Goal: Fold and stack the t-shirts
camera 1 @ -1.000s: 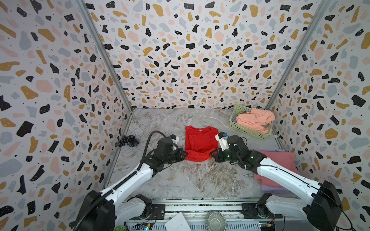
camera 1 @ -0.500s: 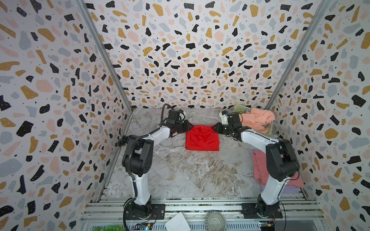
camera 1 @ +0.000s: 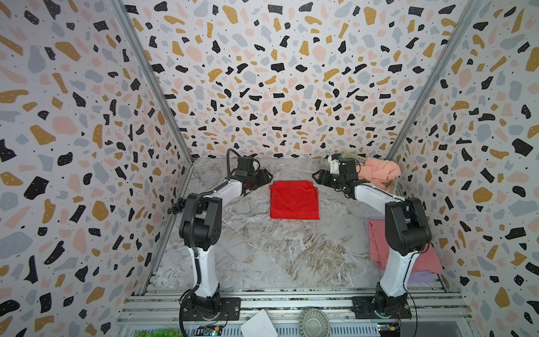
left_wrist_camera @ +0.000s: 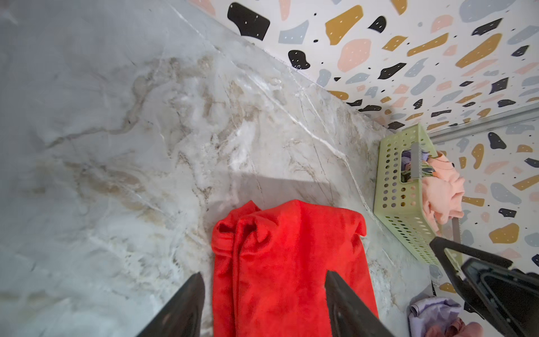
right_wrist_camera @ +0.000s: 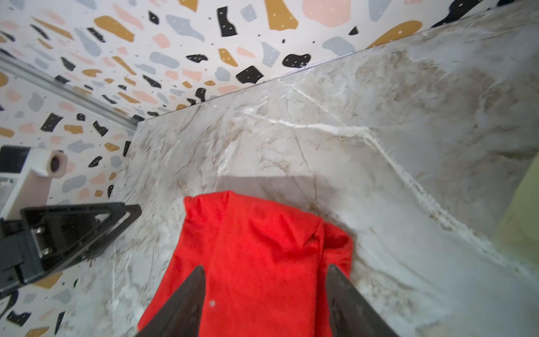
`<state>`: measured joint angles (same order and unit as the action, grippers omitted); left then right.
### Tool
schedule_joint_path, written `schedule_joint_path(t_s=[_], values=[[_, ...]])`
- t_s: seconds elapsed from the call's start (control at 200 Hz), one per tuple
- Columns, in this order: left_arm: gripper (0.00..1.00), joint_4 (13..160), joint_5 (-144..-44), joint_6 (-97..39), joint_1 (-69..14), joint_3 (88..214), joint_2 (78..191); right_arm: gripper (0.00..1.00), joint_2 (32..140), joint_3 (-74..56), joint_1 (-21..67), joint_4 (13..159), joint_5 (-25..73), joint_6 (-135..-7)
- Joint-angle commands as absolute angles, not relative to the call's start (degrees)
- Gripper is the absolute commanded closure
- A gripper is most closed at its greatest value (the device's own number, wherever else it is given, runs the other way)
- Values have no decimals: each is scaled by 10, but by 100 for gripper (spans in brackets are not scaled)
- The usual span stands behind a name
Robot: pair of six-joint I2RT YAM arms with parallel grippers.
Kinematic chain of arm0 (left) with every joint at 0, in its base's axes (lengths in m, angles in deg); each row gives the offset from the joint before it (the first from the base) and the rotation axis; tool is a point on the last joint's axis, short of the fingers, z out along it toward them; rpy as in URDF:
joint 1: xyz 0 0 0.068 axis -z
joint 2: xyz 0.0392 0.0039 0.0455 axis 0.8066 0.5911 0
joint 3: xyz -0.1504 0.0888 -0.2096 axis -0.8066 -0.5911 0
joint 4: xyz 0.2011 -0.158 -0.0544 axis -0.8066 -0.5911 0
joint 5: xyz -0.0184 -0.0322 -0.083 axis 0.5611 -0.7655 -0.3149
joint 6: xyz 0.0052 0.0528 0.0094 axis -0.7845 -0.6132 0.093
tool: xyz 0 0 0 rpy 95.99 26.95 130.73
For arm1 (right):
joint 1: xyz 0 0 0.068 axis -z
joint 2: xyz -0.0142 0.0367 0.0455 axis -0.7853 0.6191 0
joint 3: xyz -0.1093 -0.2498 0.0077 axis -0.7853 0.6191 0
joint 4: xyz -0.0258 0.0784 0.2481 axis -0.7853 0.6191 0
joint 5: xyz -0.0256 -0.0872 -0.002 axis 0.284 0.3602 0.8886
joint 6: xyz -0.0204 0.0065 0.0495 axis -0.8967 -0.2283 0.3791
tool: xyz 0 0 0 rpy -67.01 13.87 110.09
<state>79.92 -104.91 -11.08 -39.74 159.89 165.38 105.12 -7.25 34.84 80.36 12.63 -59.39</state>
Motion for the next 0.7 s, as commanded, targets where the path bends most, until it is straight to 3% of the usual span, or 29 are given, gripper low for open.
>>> schedule_joint_path(t_s=[0.0,0.25,0.466,0.691], values=[[30,809,-1037,-123,-387,1553,1604,34,1014,-46,323,769,117,-591],[30,892,-1099,-74,-340,1526,1614,35,1096,-84,281,716,133,-546],[30,1003,-1148,11,-339,1566,1710,40,1197,-183,285,738,155,-558],[31,971,-1145,15,-364,1673,1825,41,1260,-232,312,762,180,-574]])
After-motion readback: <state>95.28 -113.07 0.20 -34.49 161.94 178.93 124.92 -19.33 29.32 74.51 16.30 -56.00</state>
